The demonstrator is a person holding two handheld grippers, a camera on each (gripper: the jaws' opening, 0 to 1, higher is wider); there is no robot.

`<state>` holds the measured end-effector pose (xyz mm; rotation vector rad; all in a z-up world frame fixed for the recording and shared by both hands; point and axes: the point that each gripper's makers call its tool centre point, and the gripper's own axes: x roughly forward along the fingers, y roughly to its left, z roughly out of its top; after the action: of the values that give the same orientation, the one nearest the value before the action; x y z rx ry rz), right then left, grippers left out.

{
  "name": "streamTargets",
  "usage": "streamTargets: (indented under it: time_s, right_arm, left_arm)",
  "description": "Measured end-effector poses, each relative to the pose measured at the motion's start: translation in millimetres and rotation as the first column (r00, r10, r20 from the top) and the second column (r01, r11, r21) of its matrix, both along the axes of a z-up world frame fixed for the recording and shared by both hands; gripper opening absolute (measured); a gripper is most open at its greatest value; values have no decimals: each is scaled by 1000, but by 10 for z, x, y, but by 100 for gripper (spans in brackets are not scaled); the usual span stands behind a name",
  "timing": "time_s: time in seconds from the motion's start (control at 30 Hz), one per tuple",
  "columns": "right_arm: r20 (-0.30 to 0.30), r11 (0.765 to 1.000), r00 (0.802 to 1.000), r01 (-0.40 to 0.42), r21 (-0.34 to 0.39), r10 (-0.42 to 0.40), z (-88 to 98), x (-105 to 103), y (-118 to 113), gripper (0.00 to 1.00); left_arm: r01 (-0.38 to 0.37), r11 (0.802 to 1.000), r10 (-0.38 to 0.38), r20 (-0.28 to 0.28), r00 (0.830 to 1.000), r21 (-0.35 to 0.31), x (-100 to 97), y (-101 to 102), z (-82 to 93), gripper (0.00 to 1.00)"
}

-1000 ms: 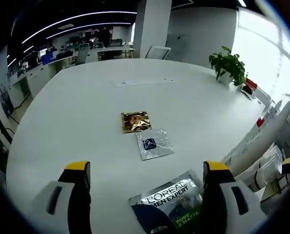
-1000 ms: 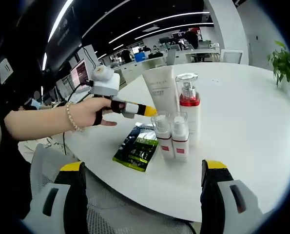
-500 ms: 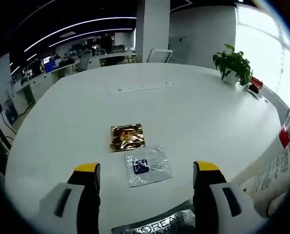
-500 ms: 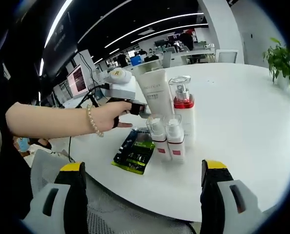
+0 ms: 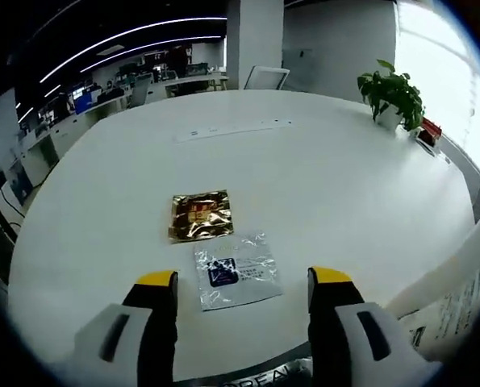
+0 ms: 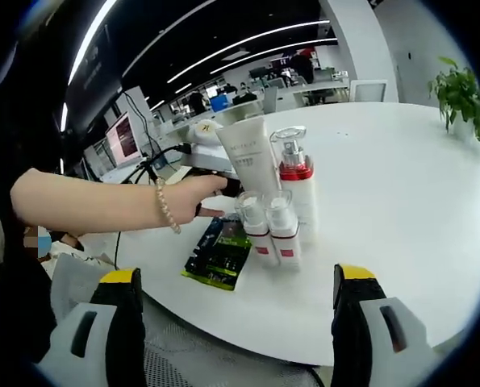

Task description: Arrange the skincare products in the storage area until every visible bottle or jar stands upright without overlapping.

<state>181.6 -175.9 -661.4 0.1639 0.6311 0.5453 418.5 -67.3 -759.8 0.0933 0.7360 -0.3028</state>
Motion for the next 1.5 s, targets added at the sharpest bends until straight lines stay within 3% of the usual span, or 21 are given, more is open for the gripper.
streamTargets:
  time_s: [0.4, 0.57, 0.9, 0.93, 1.0, 1.03, 1.13, 1.23, 1.33, 1.5]
  right_arm:
    - [-4, 1000, 1000, 4, -5, -4, -13, -1, -4, 97]
    - [-5, 1000, 1000, 1, -9, -1, -15, -4, 7, 97]
    - [-5, 1000, 1000, -2, -13, 2, -15, -5, 3, 97]
    - [-5, 1000, 1000, -2, -13, 2, -13, -4, 4, 97]
    - [-5, 1000, 1000, -3, -11, 3, -11, -3, 5, 97]
    - [-4, 1000, 1000, -3, -10, 3, -9, -2, 6, 97]
    - [-3, 1000, 1000, -6, -9, 6, -7, -2, 6, 97]
    - [1, 1000, 1000, -9, -10, 9, 2, -2, 11, 97]
    - [2, 1000, 1000, -13, -8, 13, 5, -8, 19, 97]
    - [7, 1000, 1000, -12, -12, 12, 11, -7, 13, 97]
  left_arm:
    - [7, 999, -7, 2, 1000, 38, 10, 14, -44, 48]
    - [28, 998, -29, 19, 999, 53, 18, 16, -32, 37]
    - [45, 998, -47, 23, 999, 47, 4, 38, -12, 36]
    - [49, 998, -50, 30, 998, 44, -11, 42, 9, 32]
    - [52, 998, -53, 37, 998, 41, -51, 52, 59, 11]
    - [56, 998, -57, 43, 997, 38, -89, 60, 99, 12]
    - [42, 999, -43, 42, 998, 23, -45, 81, 34, 43]
    - [43, 999, -43, 26, 999, 12, -148, 94, 37, 39]
    - [56, 998, -56, 29, 998, -3, -118, 5, 39, 49]
    - [94, 996, -94, 14, 995, 9, -58, -119, -3, 57]
